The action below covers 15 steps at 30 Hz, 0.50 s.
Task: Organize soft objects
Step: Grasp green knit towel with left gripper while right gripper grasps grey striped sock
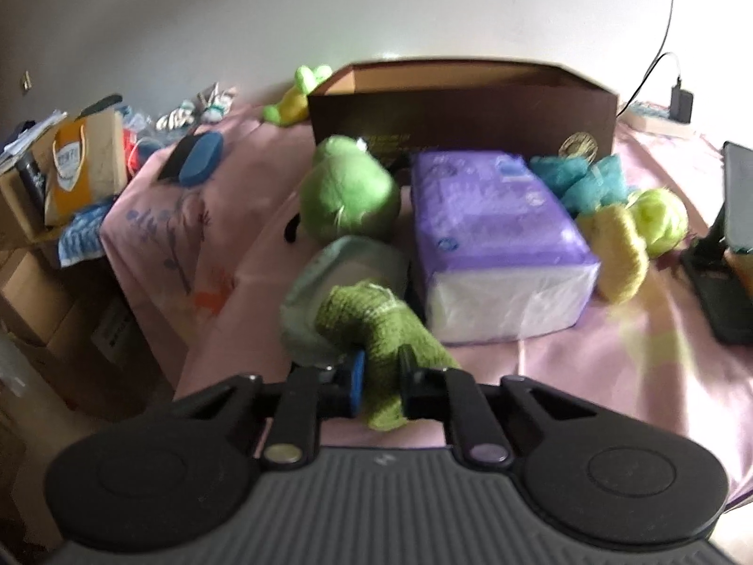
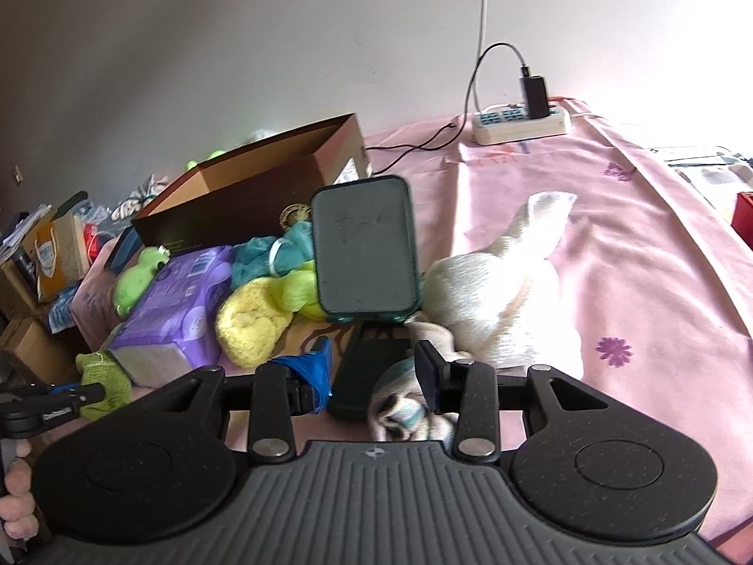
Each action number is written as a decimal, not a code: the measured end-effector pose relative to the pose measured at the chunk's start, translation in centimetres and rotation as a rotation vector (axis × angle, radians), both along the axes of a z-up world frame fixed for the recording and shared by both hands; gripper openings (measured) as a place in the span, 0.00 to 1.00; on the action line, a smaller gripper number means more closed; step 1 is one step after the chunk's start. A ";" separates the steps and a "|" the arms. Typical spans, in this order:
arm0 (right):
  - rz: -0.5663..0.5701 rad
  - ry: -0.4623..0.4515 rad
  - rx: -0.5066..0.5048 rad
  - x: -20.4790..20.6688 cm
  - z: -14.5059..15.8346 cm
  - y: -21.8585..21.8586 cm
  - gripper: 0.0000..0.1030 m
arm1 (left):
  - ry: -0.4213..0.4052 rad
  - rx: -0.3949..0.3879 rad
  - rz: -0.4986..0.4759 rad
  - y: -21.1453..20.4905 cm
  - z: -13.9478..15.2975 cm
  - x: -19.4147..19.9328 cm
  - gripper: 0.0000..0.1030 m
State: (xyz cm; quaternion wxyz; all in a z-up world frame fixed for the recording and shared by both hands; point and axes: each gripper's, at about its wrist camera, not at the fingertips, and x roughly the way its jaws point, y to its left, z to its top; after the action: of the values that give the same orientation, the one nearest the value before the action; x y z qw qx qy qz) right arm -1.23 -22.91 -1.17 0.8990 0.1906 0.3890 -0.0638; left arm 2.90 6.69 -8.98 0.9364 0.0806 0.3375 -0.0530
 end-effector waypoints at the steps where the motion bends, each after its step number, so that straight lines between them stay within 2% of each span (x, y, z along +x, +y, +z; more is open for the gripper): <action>1: -0.011 -0.002 -0.001 -0.2 0.0 -0.3 0.21 | -0.011 -0.004 -0.004 -0.1 0.3 -0.2 0.10; 10: -0.158 0.015 -0.041 -1.2 -0.3 -3.8 0.22 | -0.104 -0.042 -0.073 -1.5 3.6 -2.1 0.09; 15: -0.120 0.047 0.065 -1.4 -0.9 -4.2 0.22 | -0.110 -0.095 -0.147 -2.7 4.8 -3.0 0.09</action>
State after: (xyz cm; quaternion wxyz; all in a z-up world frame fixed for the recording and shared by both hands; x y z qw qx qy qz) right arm -2.65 -27.08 -2.09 0.8776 0.2412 0.3996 -0.1094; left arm -0.10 3.95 -4.20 0.9499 0.0634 0.2756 -0.1333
